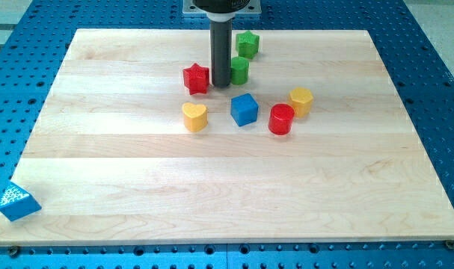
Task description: Slide the yellow heart to the left
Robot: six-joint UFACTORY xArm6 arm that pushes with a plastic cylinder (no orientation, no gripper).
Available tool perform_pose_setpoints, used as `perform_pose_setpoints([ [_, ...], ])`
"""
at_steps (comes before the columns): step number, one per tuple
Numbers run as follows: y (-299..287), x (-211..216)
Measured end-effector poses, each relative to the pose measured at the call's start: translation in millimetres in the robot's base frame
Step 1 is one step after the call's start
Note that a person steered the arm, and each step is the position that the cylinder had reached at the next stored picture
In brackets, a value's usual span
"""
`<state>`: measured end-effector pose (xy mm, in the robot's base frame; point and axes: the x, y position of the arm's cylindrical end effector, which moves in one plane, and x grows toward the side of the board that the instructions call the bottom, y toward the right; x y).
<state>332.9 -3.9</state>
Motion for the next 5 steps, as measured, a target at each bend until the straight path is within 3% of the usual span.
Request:
perform_pose_setpoints([
  [2,0,-6],
  [4,-5,42],
  [5,56,53],
])
